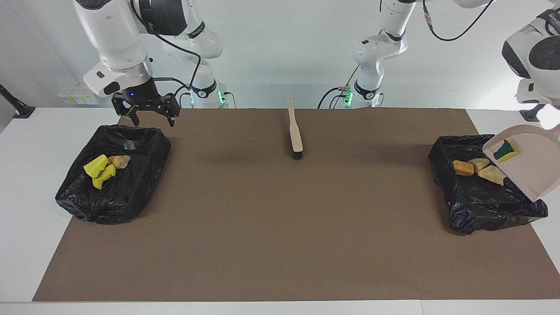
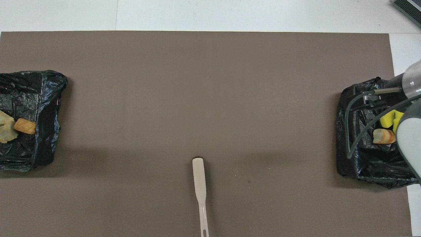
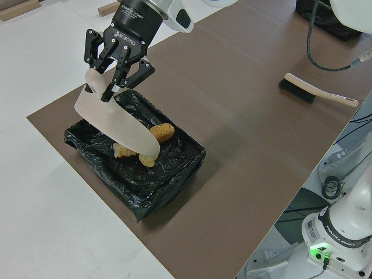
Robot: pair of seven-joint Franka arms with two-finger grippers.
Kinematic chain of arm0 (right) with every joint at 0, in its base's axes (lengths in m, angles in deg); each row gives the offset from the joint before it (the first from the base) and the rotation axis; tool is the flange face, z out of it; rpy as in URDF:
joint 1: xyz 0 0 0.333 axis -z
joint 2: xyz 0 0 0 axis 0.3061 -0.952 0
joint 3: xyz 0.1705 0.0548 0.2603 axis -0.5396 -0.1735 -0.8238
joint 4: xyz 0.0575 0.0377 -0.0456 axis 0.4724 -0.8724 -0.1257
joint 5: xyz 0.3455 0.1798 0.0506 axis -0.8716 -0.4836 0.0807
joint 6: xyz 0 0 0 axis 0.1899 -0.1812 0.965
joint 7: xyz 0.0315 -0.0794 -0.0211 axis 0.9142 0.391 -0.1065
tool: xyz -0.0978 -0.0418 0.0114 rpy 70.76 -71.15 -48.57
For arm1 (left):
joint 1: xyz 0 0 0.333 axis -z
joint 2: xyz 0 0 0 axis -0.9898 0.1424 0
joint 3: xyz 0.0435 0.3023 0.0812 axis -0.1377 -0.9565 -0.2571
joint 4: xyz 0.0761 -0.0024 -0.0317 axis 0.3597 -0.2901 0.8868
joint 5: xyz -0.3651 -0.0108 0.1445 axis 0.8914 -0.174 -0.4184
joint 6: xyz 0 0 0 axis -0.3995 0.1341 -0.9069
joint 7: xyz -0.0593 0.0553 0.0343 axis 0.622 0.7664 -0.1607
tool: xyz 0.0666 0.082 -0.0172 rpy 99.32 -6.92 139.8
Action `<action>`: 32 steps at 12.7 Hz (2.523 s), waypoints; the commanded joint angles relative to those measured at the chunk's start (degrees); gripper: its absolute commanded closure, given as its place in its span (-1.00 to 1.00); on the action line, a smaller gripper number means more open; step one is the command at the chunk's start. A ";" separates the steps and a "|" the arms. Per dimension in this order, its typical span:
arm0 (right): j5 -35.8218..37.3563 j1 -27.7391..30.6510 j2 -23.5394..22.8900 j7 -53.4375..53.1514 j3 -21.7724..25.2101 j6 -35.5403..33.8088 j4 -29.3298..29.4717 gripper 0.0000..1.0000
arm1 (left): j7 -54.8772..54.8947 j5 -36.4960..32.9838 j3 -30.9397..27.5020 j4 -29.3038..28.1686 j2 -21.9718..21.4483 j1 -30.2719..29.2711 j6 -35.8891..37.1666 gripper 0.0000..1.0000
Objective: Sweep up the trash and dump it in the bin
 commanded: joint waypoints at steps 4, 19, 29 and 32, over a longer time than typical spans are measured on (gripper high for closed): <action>-1.18 4.02 -0.17 0.40 -0.62 0.54 0.55 -1.00 | -3.76 -3.43 -0.85 1.87 0.85 5.39 5.37 1.00; -6.19 3.32 8.70 -0.65 -1.06 0.09 -8.75 -1.00 | -10.99 -5.47 -0.94 2.99 0.41 9.61 17.15 1.00; -6.11 3.32 9.06 -1.27 -1.06 2.38 -9.73 -1.00 | -15.33 33.09 -1.47 8.46 -2.22 6.53 17.15 1.00; -6.11 3.32 9.06 -1.27 -1.15 2.38 -9.73 -1.00 | -23.52 42.06 -0.77 6.71 -3.81 7.85 17.24 1.00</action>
